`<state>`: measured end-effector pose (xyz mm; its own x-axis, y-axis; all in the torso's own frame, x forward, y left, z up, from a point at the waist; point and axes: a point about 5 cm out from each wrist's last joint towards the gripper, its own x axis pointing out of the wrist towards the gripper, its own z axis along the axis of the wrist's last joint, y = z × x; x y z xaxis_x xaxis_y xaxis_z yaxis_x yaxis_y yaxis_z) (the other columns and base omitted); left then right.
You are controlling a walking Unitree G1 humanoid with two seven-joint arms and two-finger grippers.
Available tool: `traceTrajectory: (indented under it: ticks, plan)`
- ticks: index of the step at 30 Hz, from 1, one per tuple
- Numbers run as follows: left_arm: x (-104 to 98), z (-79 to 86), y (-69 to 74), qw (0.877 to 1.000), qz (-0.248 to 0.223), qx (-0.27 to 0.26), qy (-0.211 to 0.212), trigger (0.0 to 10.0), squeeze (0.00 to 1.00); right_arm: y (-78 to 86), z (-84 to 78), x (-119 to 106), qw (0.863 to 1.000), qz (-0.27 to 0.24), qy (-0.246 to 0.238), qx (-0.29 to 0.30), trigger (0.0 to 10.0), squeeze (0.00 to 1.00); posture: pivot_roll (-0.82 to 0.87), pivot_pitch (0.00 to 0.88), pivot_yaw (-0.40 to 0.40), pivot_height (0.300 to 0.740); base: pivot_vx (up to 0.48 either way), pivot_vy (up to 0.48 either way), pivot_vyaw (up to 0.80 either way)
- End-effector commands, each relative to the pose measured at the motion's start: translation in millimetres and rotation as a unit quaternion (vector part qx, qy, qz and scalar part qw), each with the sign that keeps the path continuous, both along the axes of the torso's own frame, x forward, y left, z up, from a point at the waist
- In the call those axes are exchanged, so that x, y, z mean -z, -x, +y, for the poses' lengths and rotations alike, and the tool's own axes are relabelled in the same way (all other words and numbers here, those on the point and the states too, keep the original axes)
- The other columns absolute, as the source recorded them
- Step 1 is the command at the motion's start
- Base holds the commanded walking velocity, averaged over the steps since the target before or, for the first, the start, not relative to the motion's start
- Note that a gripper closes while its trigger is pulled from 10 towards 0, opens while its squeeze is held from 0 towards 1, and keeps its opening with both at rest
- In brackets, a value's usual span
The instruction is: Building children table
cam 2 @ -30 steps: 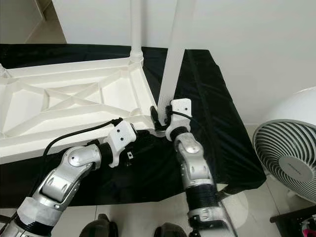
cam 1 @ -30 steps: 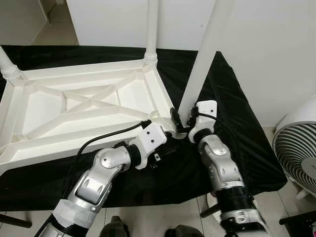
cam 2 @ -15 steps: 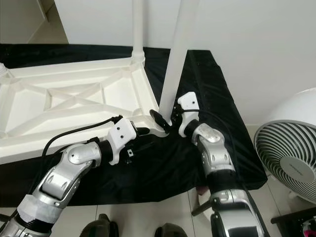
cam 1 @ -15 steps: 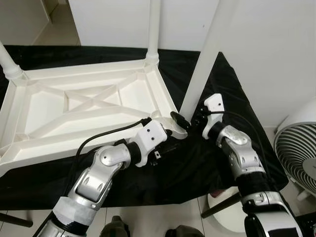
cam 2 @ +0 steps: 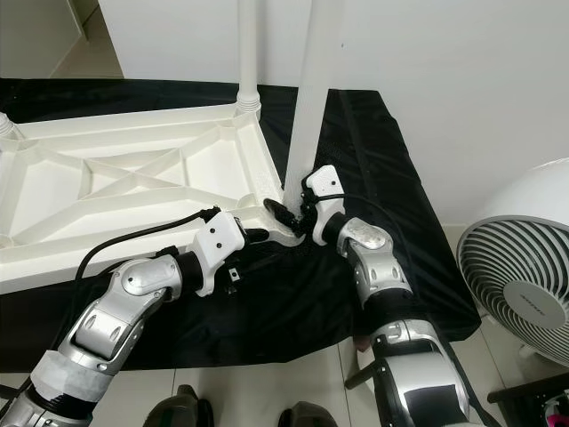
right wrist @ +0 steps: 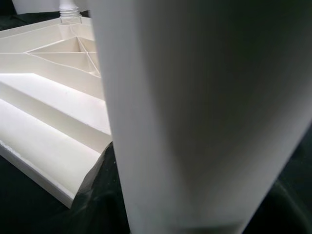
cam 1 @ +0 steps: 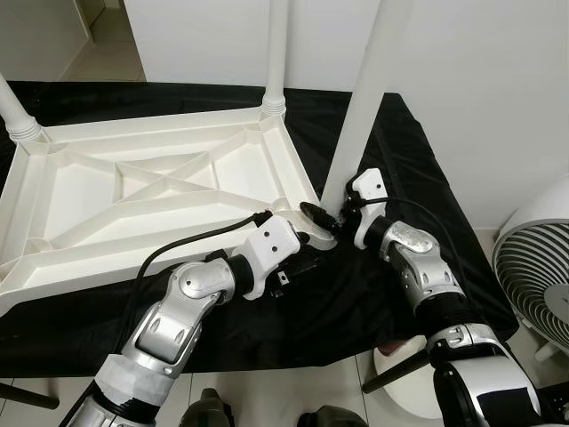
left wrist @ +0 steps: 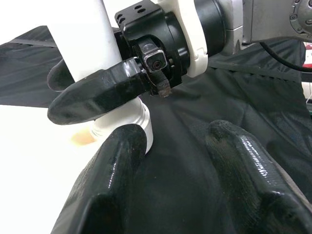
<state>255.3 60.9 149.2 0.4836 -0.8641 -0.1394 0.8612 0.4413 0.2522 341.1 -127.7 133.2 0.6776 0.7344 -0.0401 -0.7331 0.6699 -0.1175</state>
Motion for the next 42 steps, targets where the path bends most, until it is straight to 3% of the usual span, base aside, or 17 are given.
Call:
traceTrajectory:
  ticks: [1, 7, 9, 13, 15, 16, 19, 21, 25, 31, 32, 35, 36, 37, 38, 41, 42]
  plan:
    - [-0.7, 1.8, -1.1, 1.0, -0.003, -0.019, 0.004, 10.0, 0.0, 0.4, 3.3, 3.7, 1.0, 0.01, 0.006, -0.011, 0.0, 0.0, 0.01, 0.0, -0.032, 0.74, 0.0, 0.0, 0.0]
    - [0.1, 1.3, 0.5, 1.0, -0.001, -0.018, 0.004, 10.0, 0.0, -0.6, -7.0, 6.6, 0.999, 0.012, 0.005, 0.047, 0.0, 0.0, 0.01, 0.0, -0.028, 0.74, 0.0, 0.0, 0.0]
    - [1.2, 0.5, 2.2, 1.0, 0.002, -0.014, 0.004, 10.0, 0.0, -2.0, -13.8, 7.1, 0.994, 0.006, 0.004, 0.109, 0.0, 0.0, 0.0, 0.0, -0.027, 0.74, 0.0, 0.0, 0.0]
    - [1.8, 0.3, 3.0, 1.0, 0.004, -0.012, 0.003, 10.0, 0.0, -0.8, -14.6, 7.0, 0.991, 0.005, -0.004, 0.133, 0.0, 0.0, 0.0, 0.0, -0.028, 0.74, 0.0, 0.0, 0.0]
    - [3.0, -0.5, 4.9, 1.0, 0.006, -0.009, 0.002, 10.0, 0.0, 4.6, -13.4, 9.4, 0.98, 0.012, -0.024, 0.196, 0.0, 0.0, 0.0, 0.0, -0.029, 0.74, 0.0, 0.0, 0.0]
    - [3.0, -0.5, 4.9, 1.0, 0.006, -0.009, 0.002, 10.0, 0.0, 4.6, -13.4, 9.4, 0.98, 0.012, -0.024, 0.196, 0.0, 0.0, 0.0, 0.0, -0.029, 0.74, 0.0, 0.0, 0.0]
    - [4.4, -1.0, 6.6, 1.0, 0.008, -0.006, 0.002, 10.0, 0.0, 12.3, -10.9, 12.2, 0.956, 0.014, -0.03, 0.291, 0.0, 0.0, -0.01, 0.0, -0.031, 0.74, 0.0, 0.0, 0.0]
    - [4.5, -1.0, 6.7, 1.0, 0.009, -0.006, 0.002, 10.0, 0.0, 13.1, -10.7, 12.2, 0.953, 0.01, -0.027, 0.301, 0.0, 0.0, -0.01, 0.0, -0.031, 0.74, 0.0, 0.0, 0.0]
    - [5.6, -4.3, 7.6, 1.0, 0.01, 0.0, 0.002, 10.0, 0.0, 23.3, -3.9, 18.4, 0.918, 0.019, -0.015, 0.397, 0.0, 0.0, -0.01, 0.0, -0.037, 0.74, 0.0, 0.0, 0.0]
    - [5.7, -6.4, 7.4, 1.0, 0.01, 0.002, 0.005, 10.0, 0.0, 28.0, 13.8, 17.3, 0.932, 0.034, -0.045, 0.358, 0.0, 0.0, -0.02, 0.0, -0.042, 0.74, 0.0, 0.0, 0.0]
    - [5.9, -6.4, 7.4, 1.0, 0.01, 0.002, 0.004, 10.0, 0.0, 27.4, 12.3, 16.6, 0.931, 0.036, -0.05, 0.359, 3.2, 0.0, -0.01, 0.0, -0.044, 0.74, 0.0, 0.0, 0.0]
    - [5.9, -6.4, 7.5, 1.0, 0.01, 0.001, 0.005, 10.0, 0.0, 27.7, 12.7, 15.6, 0.932, 0.036, -0.049, 0.358, 3.2, 0.0, -0.01, 0.0, -0.045, 0.74, 0.0, 0.0, 0.0]
    - [5.8, -6.4, 7.7, 1.0, 0.01, 0.001, 0.005, 10.0, 0.0, 28.3, 14.0, 14.7, 0.933, 0.037, -0.051, 0.355, 7.7, 0.0, -0.01, 0.0, -0.046, 0.74, 0.0, 0.0, 0.0]
    - [5.8, -6.4, 7.7, 1.0, 0.01, 0.001, 0.005, 10.0, 0.0, 28.3, 14.0, 14.7, 0.933, 0.037, -0.051, 0.355, 7.7, 0.0, -0.01, 0.0, -0.046, 0.74, 0.0, 0.0, 0.0]
    - [5.8, -5.9, 8.3, 1.0, 0.01, -0.001, 0.005, 10.0, 0.0, 28.9, 16.7, 14.3, 0.936, 0.037, -0.05, 0.346, 10.0, 0.0, 0.0, 0.0, -0.047, 0.74, 0.0, 0.0, 0.0]
    - [6.1, -5.4, 9.1, 1.0, 0.01, -0.002, 0.005, 10.0, 0.0, 30.0, 18.8, 13.3, 0.937, 0.037, -0.051, 0.344, 10.0, 0.0, 0.0, 0.0, -0.049, 0.74, 0.0, 0.0, 0.0]
    - [6.6, -4.9, 10.0, 1.0, 0.011, -0.003, 0.005, 10.0, 0.0, 30.3, 19.1, 11.9, 0.938, 0.037, -0.059, 0.339, 10.0, 1.0, 0.0, 0.0, -0.05, 0.74, 0.0, 0.0, 0.0]
